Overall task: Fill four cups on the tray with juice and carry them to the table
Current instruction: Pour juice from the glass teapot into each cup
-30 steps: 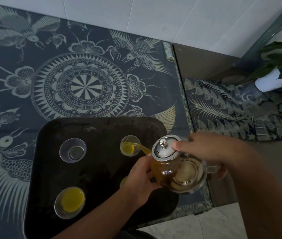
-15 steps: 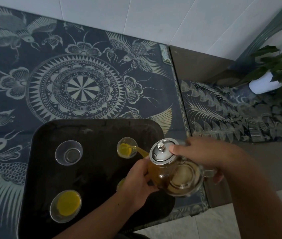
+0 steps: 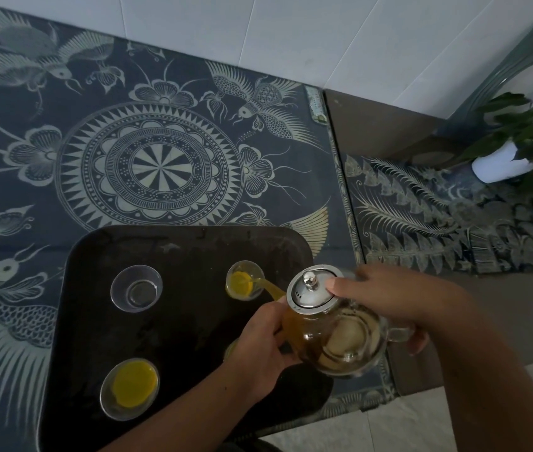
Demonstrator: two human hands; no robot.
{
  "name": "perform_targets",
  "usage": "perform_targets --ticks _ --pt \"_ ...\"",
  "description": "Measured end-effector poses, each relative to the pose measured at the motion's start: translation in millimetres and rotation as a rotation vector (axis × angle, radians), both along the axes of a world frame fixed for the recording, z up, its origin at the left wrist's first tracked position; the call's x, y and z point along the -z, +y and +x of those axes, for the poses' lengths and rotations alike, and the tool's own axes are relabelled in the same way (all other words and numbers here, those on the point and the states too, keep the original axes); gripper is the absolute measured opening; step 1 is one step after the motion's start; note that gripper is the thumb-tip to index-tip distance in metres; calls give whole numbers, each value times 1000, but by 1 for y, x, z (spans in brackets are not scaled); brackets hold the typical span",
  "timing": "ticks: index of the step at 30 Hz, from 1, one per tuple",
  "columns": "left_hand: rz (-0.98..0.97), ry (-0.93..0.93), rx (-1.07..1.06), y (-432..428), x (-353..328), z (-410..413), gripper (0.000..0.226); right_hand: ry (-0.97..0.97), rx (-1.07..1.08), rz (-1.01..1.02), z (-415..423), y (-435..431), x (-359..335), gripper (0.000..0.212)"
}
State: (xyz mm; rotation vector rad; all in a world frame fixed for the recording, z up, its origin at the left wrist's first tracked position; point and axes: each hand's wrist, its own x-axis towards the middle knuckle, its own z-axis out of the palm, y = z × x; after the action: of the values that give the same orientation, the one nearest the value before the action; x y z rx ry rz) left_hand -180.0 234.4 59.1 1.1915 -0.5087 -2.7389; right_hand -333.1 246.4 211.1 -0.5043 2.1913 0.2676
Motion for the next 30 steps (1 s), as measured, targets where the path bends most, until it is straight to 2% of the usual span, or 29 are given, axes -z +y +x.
perform_targets --ticks 11,16,21,26,30 --pt "-48 -27 20 -5 19 -1 41 -50 66 -48 -2 9 0 79" --pt "-65 -57 -9 -4 21 0 42 -84 60 -72 -3 15 -2 50" --pt "-105 -61 -69 -3 7 2 35 -128 25 -119 -5 22 -5 63" --pt "-227 -61 -127 2 -10 4 27 -153 -52 -204 -7 33 -14 69" --pt "-269 -81 -199 9 -26 8 26 -142 -82 -269 -6 45 -23 60"
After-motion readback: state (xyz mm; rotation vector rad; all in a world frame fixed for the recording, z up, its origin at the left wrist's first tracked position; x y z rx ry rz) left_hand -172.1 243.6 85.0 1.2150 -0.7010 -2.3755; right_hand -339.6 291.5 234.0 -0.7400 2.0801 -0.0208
